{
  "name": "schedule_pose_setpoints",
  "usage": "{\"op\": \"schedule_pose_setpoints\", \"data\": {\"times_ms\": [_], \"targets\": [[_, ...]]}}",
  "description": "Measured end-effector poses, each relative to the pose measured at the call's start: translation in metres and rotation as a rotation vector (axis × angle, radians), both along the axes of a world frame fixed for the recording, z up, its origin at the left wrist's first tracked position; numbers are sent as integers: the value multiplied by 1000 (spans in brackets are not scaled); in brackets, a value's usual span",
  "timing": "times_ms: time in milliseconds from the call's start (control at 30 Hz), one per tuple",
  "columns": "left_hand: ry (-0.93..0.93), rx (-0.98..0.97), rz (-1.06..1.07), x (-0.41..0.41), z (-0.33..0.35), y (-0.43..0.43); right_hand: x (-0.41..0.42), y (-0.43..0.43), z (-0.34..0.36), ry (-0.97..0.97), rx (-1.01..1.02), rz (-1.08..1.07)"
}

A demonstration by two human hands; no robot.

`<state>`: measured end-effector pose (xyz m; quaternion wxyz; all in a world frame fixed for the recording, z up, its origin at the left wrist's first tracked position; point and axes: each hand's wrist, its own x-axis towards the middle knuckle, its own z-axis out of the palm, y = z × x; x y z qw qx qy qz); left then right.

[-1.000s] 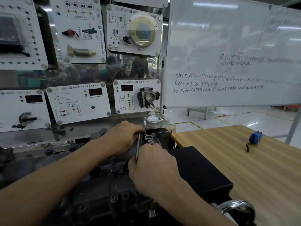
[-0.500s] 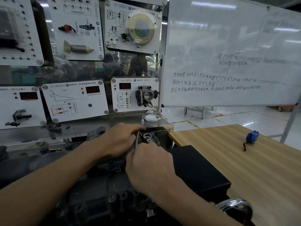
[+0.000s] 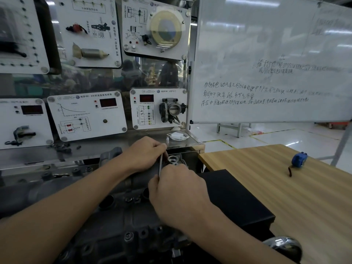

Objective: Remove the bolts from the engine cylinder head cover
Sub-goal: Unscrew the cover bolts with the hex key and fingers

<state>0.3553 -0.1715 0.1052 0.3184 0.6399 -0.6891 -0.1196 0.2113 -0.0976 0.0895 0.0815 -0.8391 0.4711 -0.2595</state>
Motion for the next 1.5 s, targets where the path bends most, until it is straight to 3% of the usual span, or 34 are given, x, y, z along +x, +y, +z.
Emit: {"op": "schedule_pose_setpoints", "data": {"times_ms": [333, 533, 733, 833, 1000, 1267, 1500], "targets": [[-25, -55, 51, -3, -5, -2, -15, -13, 9, 104, 37, 80], [5, -25, 125, -6, -3, -3, -83, -64, 28, 245, 29, 37], [26, -80, 90, -6, -8, 5, -77, -140, 48, 610, -313, 92], [-9, -121, 81, -1, -10, 4, -45, -178, 53, 685, -419, 153], [33, -146, 69, 4, -16, 1, 22, -205, 59, 659, -546, 332], [105, -232, 141, -4, -18, 11, 80, -186, 67, 498, -524, 628], [-23, -352, 162, -9, -23, 15, 71, -182, 64, 374, -479, 632]]}}
